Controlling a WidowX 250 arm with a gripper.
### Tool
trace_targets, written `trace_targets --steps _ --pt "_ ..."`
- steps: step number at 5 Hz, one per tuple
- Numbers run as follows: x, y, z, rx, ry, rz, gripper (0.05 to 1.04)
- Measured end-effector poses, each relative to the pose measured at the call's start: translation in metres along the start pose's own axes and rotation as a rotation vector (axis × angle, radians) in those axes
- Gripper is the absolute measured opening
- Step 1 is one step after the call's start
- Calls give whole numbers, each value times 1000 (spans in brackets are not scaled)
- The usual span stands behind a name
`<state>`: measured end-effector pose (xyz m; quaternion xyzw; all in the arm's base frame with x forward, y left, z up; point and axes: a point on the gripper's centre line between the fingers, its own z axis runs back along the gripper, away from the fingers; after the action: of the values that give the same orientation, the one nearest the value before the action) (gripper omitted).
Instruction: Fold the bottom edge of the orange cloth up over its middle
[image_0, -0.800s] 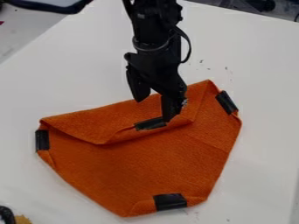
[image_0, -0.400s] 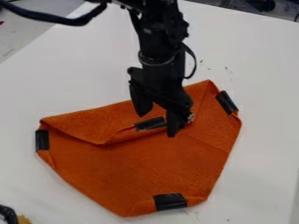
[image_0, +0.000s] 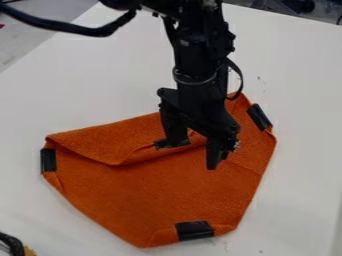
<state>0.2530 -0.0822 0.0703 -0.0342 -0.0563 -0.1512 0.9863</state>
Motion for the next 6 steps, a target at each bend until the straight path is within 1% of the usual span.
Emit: trace_targets --steps 1,2,3,4,5,6 --pt "-15 -17 -13 4 22 19 999" --pt "-29 -27 -21 42 23 45 1000" --pt "-40 -46 -32 39 -12 51 999" --pt "-50 -62 -36 120 -49 17 1000" --pt "-44 -63 -42 119 -81 -18 1000" --pt "-37 -50 -50 96 -96 -47 1000"
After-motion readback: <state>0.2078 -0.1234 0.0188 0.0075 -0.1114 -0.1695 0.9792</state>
